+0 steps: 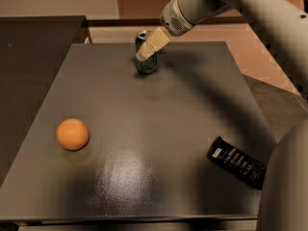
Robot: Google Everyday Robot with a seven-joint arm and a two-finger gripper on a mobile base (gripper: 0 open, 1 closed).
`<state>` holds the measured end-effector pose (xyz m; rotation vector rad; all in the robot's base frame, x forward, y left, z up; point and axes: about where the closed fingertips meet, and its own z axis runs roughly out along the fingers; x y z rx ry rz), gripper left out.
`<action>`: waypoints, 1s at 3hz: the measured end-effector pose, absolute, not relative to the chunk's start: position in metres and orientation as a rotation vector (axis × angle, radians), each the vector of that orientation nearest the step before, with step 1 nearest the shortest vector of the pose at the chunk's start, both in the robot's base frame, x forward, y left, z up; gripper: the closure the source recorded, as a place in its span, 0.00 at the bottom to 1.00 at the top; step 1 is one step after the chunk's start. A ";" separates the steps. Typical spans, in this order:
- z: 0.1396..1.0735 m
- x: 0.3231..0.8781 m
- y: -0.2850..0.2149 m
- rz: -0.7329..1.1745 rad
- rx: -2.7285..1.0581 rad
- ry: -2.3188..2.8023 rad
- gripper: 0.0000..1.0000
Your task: Pick green can
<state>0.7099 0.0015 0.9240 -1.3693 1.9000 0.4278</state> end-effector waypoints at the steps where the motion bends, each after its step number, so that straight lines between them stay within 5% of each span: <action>1: 0.908 0.713 0.006 0.451 -1.352 1.936 0.00; 2: 0.901 0.715 0.008 0.479 -1.331 1.952 0.00; 3: 0.901 0.715 0.010 0.506 -1.325 1.945 0.18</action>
Offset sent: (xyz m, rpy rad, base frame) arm 0.0078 0.0041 -0.0270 0.0442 0.0799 -0.0451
